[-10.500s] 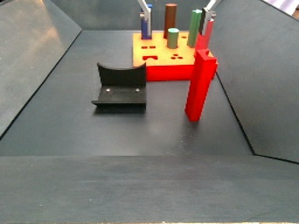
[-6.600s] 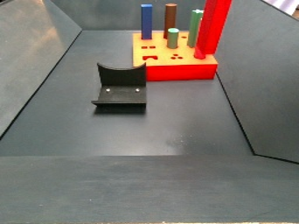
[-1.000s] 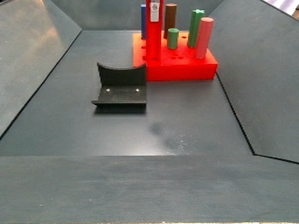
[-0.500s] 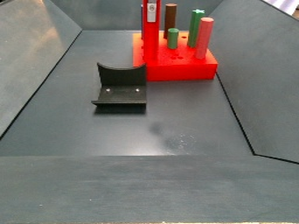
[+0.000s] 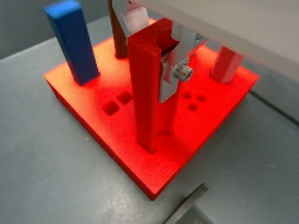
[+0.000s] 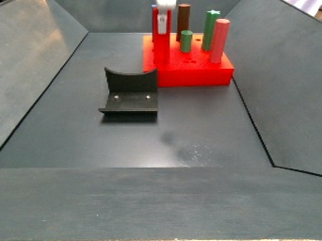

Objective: Pick up the arch object. Move up. Move to above the board. Insert the arch object.
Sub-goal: Insert the arch object.

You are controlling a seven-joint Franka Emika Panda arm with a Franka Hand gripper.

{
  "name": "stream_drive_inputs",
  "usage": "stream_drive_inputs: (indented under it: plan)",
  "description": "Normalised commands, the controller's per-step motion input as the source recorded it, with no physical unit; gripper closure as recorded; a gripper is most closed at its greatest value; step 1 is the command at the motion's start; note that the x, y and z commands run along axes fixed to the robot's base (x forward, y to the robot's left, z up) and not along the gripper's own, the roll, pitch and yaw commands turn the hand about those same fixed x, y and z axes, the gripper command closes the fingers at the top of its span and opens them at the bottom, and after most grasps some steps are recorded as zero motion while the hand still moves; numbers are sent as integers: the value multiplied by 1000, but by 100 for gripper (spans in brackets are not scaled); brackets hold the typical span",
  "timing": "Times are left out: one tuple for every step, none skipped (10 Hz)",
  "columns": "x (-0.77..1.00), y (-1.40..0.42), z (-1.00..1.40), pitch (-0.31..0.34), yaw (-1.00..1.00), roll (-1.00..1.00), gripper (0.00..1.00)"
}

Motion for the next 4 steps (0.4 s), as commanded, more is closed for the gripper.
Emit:
stream_drive_inputs:
  plan:
    - [0,0,-554,0,0,-117,100]
    - [-60,0,-123,-67,0,-97,100]
    - [-34,0,0,0,0,51,100]
    - [0,0,0,0,0,0,100]
